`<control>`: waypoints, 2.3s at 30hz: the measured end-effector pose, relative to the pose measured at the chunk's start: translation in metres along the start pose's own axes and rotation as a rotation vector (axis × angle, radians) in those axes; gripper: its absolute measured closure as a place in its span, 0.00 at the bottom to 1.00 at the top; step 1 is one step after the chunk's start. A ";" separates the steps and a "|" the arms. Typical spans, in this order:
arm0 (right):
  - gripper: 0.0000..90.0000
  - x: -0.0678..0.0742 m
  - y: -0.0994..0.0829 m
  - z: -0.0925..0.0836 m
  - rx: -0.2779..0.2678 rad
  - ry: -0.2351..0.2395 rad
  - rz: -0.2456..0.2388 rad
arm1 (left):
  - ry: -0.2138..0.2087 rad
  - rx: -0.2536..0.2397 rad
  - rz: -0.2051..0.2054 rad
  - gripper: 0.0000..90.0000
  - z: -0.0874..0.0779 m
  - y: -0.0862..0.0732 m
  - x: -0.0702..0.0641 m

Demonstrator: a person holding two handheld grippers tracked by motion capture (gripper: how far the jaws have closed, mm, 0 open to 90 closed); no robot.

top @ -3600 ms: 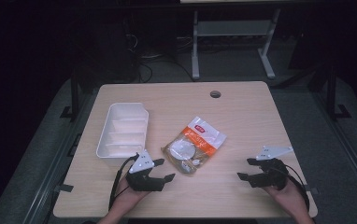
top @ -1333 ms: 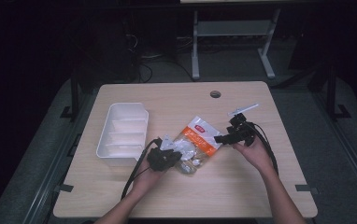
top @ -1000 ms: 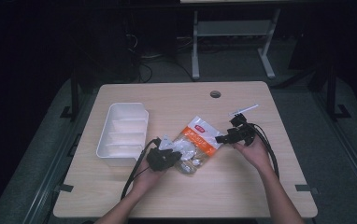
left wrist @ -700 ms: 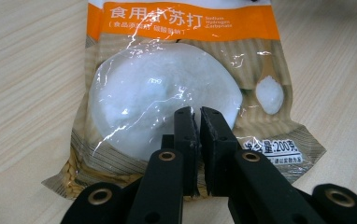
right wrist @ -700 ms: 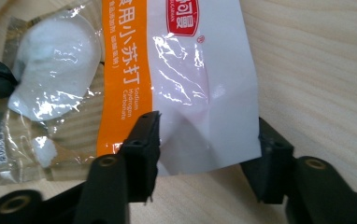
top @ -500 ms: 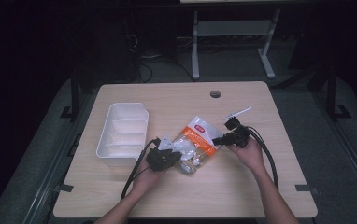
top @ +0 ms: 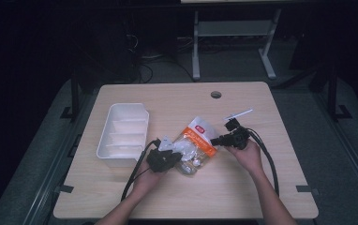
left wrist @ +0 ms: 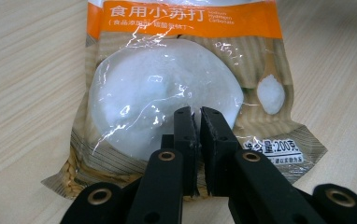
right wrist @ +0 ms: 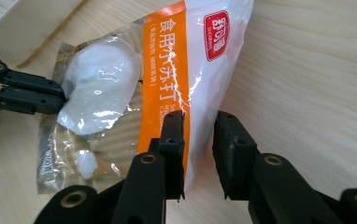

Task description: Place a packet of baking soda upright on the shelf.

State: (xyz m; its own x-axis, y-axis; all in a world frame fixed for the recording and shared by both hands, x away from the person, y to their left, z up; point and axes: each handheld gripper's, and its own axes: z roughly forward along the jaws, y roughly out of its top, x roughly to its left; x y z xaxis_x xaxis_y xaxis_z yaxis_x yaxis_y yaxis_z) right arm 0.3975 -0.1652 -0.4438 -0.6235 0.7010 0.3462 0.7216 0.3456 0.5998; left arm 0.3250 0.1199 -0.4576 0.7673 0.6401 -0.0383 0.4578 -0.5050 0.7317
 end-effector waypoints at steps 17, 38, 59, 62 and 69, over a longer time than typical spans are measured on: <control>0.98 -0.006 -0.006 0.017 -0.039 0.058 0.078 | -0.009 0.002 0.024 0.87 -0.001 0.000 -0.002; 1.00 0.017 0.009 -0.033 -0.155 0.029 -0.044 | -0.094 -0.056 0.096 0.66 -0.031 -0.004 -0.015; 1.00 0.052 0.036 -0.072 -0.129 -0.032 -0.220 | -0.210 -0.099 0.158 0.31 -0.057 -0.024 -0.039; 1.00 0.061 0.043 -0.077 -0.116 -0.046 -0.260 | -0.213 -0.094 0.167 0.29 -0.057 -0.031 -0.041; 1.00 0.072 0.053 -0.080 -0.103 -0.072 -0.307 | -0.200 -0.086 0.195 0.27 -0.055 -0.032 -0.044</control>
State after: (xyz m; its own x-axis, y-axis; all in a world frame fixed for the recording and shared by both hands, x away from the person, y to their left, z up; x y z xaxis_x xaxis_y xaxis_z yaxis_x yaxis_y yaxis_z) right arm 0.3667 -0.1461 -0.3289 -0.7818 0.6173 0.0882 0.4666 0.4853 0.7394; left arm 0.2520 0.1402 -0.4418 0.9143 0.4046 -0.0182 0.2596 -0.5508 0.7932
